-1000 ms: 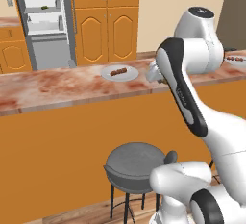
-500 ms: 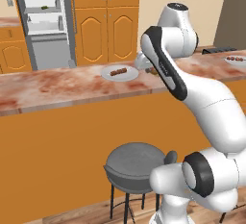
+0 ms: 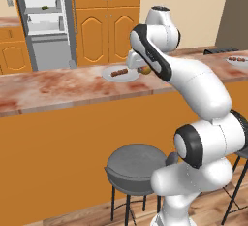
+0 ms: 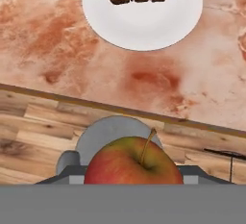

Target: Pick up the apple and peach from the fridge and place one fruit on each plate on the dining counter.

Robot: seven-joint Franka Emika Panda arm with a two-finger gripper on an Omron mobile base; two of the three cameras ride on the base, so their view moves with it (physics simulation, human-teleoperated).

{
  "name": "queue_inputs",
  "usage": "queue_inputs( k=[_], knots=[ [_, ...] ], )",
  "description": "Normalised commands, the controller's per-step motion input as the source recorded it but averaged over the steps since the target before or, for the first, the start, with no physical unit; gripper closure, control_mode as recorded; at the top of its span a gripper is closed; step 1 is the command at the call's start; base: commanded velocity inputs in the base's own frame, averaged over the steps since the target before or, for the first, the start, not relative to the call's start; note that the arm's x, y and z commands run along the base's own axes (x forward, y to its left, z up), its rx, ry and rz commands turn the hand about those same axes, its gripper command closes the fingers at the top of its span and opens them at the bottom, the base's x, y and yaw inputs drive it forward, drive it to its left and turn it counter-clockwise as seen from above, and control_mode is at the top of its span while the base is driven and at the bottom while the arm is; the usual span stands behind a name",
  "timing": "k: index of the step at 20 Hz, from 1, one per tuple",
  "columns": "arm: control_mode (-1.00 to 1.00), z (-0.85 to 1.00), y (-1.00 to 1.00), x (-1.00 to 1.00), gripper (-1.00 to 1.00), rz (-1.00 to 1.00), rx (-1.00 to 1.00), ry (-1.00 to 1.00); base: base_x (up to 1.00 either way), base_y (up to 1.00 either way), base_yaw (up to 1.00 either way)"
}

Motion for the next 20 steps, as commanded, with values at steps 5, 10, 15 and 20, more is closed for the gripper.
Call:
queue_inputs(
  k=[5, 10, 15, 20],
  knots=[
    [-1.0, -0.2, 0.0, 0.35, 1.0, 0.16, 0.0, 0.11, 0.0, 0.0, 0.0],
    [-1.0, -0.17, 0.0, 0.2, 1.0, 0.18, 0.0, 0.07, 0.0, 0.0, 0.0],
    [-1.0, -0.19, 0.0, 0.15, 1.0, 0.13, 0.0, 0.04, 0.0, 0.0, 0.0],
    [-1.0, -0.25, 0.01, 0.23, 1.0, 0.12, 0.0, 0.05, 0.0, 0.0, 0.0]
  ],
)
